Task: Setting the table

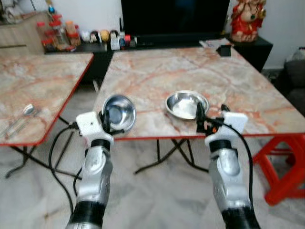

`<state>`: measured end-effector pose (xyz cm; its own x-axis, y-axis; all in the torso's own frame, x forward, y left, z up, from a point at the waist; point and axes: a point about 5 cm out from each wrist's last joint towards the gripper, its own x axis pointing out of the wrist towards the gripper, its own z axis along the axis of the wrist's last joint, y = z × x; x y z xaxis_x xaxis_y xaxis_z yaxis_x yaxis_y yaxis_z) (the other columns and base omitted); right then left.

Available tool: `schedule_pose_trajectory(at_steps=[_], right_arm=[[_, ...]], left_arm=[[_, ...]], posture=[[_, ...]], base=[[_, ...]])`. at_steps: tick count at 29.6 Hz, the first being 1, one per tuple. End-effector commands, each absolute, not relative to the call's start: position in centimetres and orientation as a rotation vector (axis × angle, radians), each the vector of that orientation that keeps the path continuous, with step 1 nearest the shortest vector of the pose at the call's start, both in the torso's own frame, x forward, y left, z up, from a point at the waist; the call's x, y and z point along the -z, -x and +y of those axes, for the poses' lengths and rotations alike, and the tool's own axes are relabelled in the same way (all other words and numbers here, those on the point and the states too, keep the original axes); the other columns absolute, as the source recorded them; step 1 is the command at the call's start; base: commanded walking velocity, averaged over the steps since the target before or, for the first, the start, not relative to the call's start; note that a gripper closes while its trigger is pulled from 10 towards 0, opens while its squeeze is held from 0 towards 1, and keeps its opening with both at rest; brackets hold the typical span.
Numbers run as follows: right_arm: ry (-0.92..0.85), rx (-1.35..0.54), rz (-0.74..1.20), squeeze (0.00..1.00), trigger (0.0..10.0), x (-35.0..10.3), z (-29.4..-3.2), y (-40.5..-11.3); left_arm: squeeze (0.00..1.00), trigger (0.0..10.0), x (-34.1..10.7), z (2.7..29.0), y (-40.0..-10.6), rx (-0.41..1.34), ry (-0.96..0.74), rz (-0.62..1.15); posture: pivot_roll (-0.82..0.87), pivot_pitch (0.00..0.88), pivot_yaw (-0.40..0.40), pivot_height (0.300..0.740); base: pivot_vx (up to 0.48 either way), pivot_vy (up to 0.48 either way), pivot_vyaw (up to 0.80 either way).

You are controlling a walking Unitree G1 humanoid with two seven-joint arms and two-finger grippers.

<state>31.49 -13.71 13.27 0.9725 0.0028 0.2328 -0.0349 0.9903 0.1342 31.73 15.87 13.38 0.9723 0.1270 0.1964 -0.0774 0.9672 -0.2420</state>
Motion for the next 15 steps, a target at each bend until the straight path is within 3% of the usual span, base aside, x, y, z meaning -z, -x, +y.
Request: schedule_pose_trajectory(at_steps=[1,15], right_arm=[[-0.125,-0.02,-0.242,0.0,10.0,-13.63,-13.77,-31.63],[-0.128,-0.017,-0.234,0.0,10.0,-13.49,-13.83,-31.64]], left_arm=[[0.0,10.0,-14.06,15.73,-31.88,-0.099,0.229,-0.236],[0.0,10.0,-13.89,16.05,-31.6,-0.105,0.222,-0.228]], posture=[[-0.05,0.0,0.019,0.74],[-0.04,0.0,0.017,0.74]], base=[[0.0,-0.304,0.0],[0.0,-0.352,0.0]])
